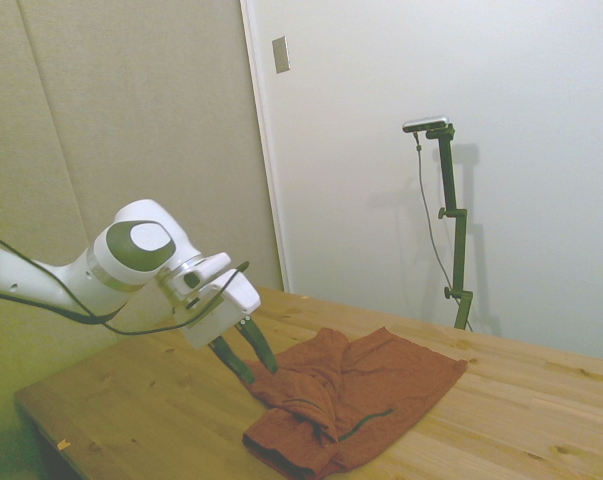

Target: Fold the shorts

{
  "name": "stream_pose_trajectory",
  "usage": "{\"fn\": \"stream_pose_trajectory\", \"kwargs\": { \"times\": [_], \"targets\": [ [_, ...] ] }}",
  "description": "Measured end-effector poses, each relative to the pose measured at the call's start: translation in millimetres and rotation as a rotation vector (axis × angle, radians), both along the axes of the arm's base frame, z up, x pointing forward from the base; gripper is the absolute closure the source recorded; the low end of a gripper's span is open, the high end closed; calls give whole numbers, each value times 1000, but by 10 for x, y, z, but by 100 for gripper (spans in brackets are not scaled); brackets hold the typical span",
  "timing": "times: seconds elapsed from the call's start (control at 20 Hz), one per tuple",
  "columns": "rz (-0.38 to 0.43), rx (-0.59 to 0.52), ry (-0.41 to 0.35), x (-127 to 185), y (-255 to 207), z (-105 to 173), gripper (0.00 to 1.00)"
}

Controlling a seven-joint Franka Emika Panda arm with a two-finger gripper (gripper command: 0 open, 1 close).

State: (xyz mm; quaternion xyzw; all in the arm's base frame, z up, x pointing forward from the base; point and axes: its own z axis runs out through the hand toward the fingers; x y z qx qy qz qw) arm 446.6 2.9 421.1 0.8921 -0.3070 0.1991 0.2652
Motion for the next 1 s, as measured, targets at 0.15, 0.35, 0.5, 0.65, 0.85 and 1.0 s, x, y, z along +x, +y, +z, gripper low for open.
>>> {"fn": "stream_pose_trajectory", "kwargs": {
  "times": [0.15, 0.35, 0.5, 0.65, 0.85, 1.0],
  "targets": [
    [152, -103, -37, -40, 381, -318, 0],
    [300, -168, -172, -28, 683, -613, 0],
    [335, -135, -240, -28, 858, -783, 0],
    [357, -89, -274, -43, 1070, -836, 0],
    [359, -13, -288, 108, 1104, -880, 0],
    [350, 52, -288, 334, 1005, -941, 0]
  ]
}}
